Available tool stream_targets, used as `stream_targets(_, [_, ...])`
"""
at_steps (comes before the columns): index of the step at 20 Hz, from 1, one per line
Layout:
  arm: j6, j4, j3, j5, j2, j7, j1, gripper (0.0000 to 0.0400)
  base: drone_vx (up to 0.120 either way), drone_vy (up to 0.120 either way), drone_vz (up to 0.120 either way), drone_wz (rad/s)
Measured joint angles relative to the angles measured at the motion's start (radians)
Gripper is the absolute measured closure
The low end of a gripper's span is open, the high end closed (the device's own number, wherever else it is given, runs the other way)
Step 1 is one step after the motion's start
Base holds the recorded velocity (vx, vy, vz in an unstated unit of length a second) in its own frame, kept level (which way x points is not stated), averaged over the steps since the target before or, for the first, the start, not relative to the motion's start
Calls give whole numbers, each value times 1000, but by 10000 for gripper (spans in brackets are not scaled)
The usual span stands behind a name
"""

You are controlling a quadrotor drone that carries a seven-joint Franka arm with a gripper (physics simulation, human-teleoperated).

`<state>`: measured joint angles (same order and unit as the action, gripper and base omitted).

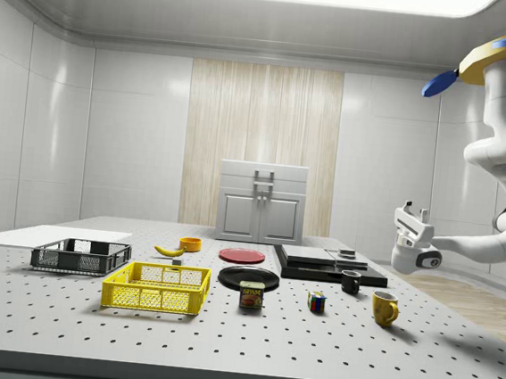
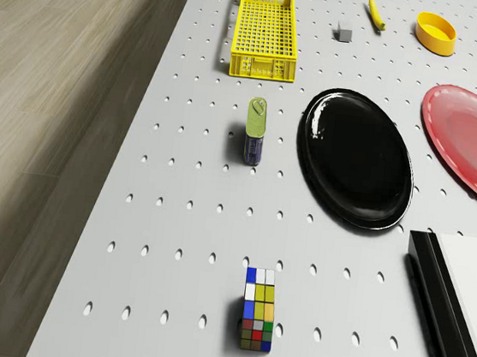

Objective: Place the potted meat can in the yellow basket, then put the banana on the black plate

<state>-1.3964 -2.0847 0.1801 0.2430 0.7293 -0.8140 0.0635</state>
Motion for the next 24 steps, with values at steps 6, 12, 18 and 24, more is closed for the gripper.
stream_targets(6, [-19, -126, 262, 386, 30, -64, 90, 0, 120, 0, 0, 0])
stream_targets(12, [-20, -480, 636, 1038, 109, -252, 288, 0, 120, 0, -20, 0])
stream_targets(18, [102, -735, 889, 1533, 190, -506, 602, 0, 120, 0, -120, 0])
stream_targets(24, [203, -799, 1005, 1702, 256, -655, 825, 0, 120, 0, -120, 0])
